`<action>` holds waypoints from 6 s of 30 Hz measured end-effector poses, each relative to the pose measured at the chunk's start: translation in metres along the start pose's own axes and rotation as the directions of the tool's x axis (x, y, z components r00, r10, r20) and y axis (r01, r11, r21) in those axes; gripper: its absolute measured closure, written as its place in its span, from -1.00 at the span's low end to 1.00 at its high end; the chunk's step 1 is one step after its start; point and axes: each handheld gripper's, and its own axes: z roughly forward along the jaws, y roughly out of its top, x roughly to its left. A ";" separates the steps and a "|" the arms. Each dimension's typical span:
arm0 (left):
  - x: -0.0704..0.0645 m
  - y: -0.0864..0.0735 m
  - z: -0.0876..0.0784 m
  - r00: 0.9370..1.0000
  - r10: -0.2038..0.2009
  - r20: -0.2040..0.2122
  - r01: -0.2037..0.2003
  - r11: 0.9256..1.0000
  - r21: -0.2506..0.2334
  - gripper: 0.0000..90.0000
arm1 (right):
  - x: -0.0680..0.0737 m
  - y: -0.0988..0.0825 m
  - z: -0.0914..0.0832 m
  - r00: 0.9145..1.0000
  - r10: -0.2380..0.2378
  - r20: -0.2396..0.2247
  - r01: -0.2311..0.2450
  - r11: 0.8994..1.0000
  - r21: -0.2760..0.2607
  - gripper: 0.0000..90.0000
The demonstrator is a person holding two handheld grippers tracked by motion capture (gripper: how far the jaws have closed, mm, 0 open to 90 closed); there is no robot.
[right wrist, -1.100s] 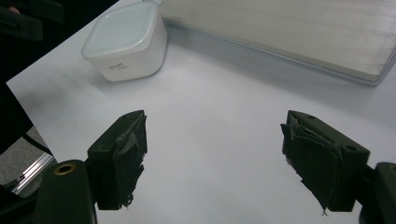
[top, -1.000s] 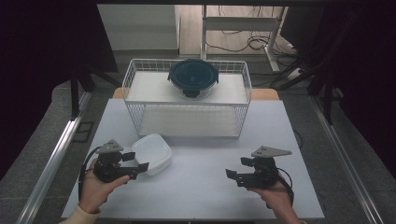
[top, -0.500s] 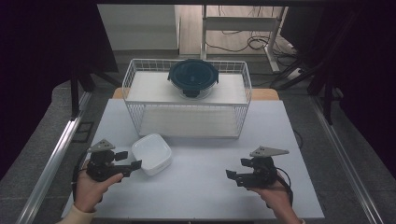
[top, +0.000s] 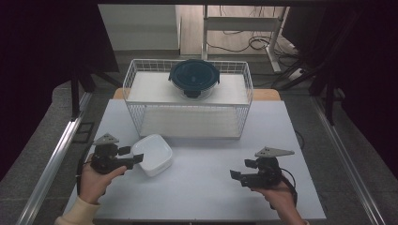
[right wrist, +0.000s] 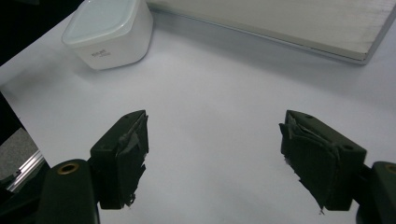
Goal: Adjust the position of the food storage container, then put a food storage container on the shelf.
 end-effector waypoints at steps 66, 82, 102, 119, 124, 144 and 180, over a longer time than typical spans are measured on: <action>-0.018 0.047 0.108 0.961 0.229 0.155 -0.267 0.918 0.292 1.00 | -0.006 -0.006 0.010 0.999 0.028 0.018 -0.028 0.998 0.048 -0.49; -0.033 0.049 0.100 0.963 0.245 0.109 -0.267 0.922 0.281 1.00 | -0.005 -0.006 0.010 1.000 0.028 0.014 -0.028 0.998 0.053 -0.49; -0.033 -0.026 0.051 0.981 0.101 0.168 -0.148 0.944 0.294 1.00 | -0.004 -0.007 0.015 0.999 0.029 0.016 -0.030 0.997 0.067 -0.50; -0.042 -0.020 0.081 0.978 0.060 0.199 -0.119 0.946 0.301 1.00 | -0.004 -0.007 0.015 0.999 0.027 0.017 -0.028 0.997 0.069 -0.50; -0.048 -0.015 0.091 0.975 0.063 0.211 -0.127 0.944 0.303 1.00 | -0.005 -0.008 0.017 0.999 0.028 0.018 -0.030 0.997 0.073 -0.50; -0.045 -0.010 0.089 0.978 0.059 0.200 -0.110 0.961 0.254 1.00 | -0.003 -0.007 0.016 1.000 0.020 -0.012 -0.020 0.998 0.054 -0.53; -0.064 -0.010 0.030 0.989 0.045 0.143 -0.052 0.997 0.051 -0.50 | 0.004 -0.005 0.018 0.998 0.053 -0.040 -0.052 0.999 0.013 -0.49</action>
